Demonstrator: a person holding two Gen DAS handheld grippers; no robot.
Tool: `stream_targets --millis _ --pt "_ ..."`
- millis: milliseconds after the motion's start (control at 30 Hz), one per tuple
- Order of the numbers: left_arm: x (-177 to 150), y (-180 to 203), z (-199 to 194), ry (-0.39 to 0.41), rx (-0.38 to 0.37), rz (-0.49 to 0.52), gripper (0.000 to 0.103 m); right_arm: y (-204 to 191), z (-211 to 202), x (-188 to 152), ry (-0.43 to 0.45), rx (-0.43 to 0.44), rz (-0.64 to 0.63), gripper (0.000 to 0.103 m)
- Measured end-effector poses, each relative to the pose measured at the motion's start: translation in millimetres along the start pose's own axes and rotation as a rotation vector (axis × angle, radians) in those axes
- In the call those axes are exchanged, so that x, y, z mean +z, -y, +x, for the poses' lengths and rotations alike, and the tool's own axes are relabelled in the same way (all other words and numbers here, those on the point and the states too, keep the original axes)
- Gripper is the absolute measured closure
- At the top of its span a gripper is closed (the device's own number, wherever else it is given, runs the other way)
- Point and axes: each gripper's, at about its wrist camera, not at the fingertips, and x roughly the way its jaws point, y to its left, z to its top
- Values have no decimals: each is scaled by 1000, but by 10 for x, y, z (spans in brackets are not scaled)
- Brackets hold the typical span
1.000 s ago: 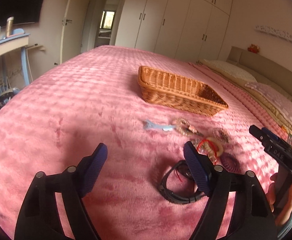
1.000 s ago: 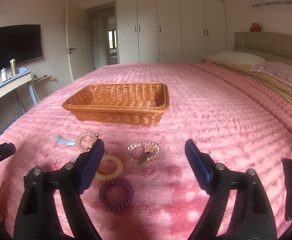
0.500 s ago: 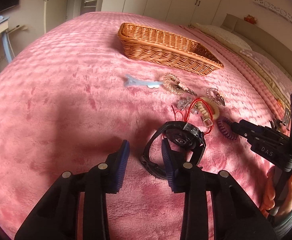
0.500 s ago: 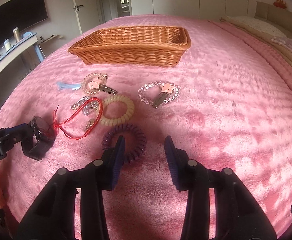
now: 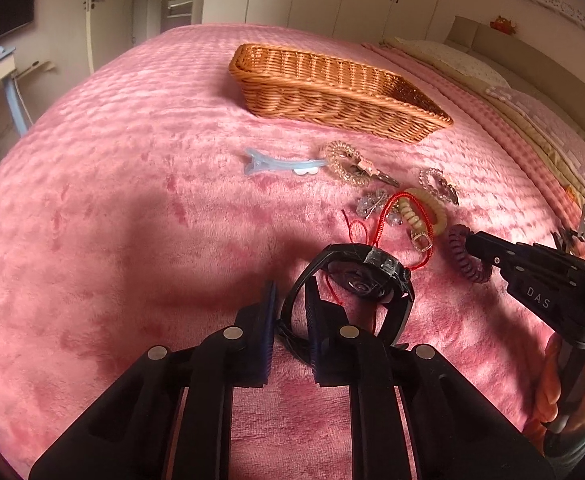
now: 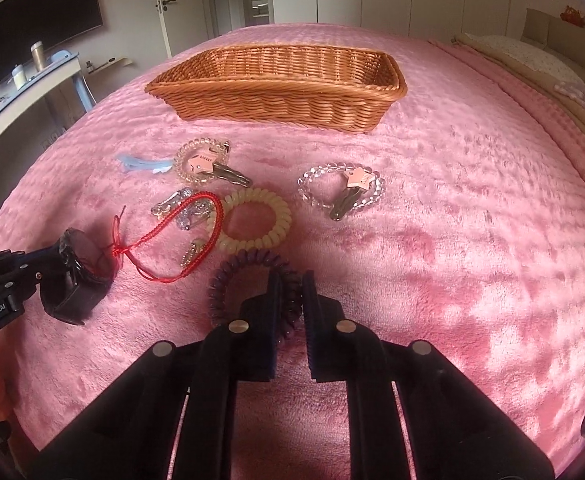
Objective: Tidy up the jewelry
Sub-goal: 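Grasp the black watch with the left tool while the right tool grasps the purple spiral hair tie, then carry the watch and hair tie into the wicker basket and open both tools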
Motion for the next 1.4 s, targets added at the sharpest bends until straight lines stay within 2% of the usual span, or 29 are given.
stream_targets --millis 167,333,500,700,833,1033,1200,1400 --pt "112 52 -258 92 -8 -8 93 2 -322 173 96 22 7 94" --pt "429 92 -456 181 -58 -16 93 12 -552 496 189 40 4 94" --pt "849 153 -450 232 -82 -13 93 76 -551 933 249 29 -1 94" --pt "1460 186 -242 272 -96 -30 93 169 -326 1511 285 10 14 94" --pt "1831 219 16 272 -106 -39 93 225 -5 1861 248 6 20 94" --pt "2199 213 636 191 -81 -59 93 309 741 2194 80 4 46 94" --pt "2274 177 1164 88 -48 -71 93 370 1256 2224 -33 -13 56 94" --pt "2285 154 1463 23 -24 -60 93 420 1518 2165 -99 -21 60 94"
